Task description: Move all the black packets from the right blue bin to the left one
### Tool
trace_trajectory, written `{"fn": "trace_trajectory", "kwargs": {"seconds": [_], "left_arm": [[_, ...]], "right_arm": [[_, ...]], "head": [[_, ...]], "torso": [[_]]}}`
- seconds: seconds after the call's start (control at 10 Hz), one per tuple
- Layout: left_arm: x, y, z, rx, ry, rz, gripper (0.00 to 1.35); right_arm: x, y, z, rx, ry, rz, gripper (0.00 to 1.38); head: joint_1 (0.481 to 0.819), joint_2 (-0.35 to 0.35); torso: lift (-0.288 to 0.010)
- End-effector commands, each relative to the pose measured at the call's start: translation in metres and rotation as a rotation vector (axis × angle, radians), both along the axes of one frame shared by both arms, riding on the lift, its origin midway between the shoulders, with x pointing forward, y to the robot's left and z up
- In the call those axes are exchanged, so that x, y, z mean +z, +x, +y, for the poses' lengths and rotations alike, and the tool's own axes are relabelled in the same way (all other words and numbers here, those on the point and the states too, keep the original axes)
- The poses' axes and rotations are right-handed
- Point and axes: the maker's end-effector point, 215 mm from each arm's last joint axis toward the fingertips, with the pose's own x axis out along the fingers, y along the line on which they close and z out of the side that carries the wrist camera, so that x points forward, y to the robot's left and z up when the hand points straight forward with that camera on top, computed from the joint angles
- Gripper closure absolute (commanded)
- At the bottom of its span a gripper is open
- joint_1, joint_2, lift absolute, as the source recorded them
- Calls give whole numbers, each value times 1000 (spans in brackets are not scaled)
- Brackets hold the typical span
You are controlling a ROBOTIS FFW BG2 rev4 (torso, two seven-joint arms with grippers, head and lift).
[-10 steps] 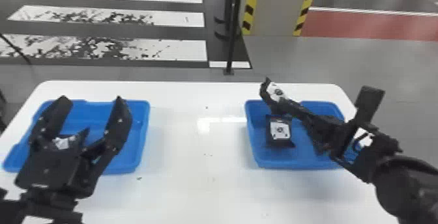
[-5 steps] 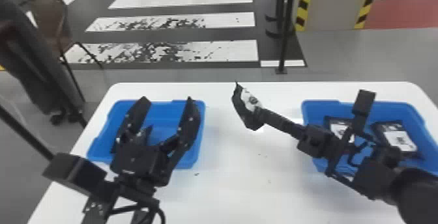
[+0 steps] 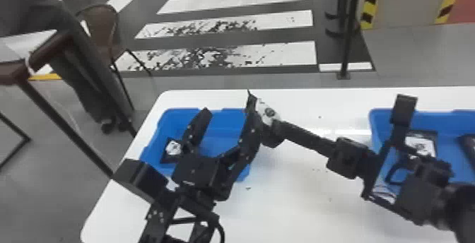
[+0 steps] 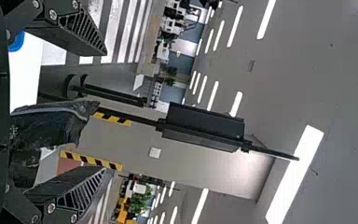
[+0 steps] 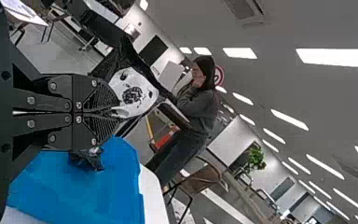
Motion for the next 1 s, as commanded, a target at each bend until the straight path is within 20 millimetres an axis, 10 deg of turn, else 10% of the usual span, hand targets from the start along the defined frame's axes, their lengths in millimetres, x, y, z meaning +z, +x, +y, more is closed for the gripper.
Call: {"fn": "trace_trajectory", "kwargs": {"seconds": [0.0, 0.6, 0.7, 0.8, 0.9], "left_arm": [[-1, 1, -3, -9, -4, 5, 173], [-13, 3, -13, -36, -44, 47, 179], [-11, 2, -14, -19, -42, 43, 317], [1, 1, -9, 1, -15, -2, 946], [-5, 0, -6, 10, -23, 30, 1197]], "right_arm": [[5, -6, 9, 22, 16, 2, 1142], [18, -36, 44, 121, 69, 25, 1142], [20, -39, 46, 127, 75, 25, 1142], [22, -39, 46, 123, 85, 25, 1144], [22, -38, 45, 121, 90, 29, 1142]], "head": [[695, 268], [695, 302], [695, 314], [695, 321], [695, 323]], "torso": [[-140], [-140], [-140], [-140], [-140]]}}
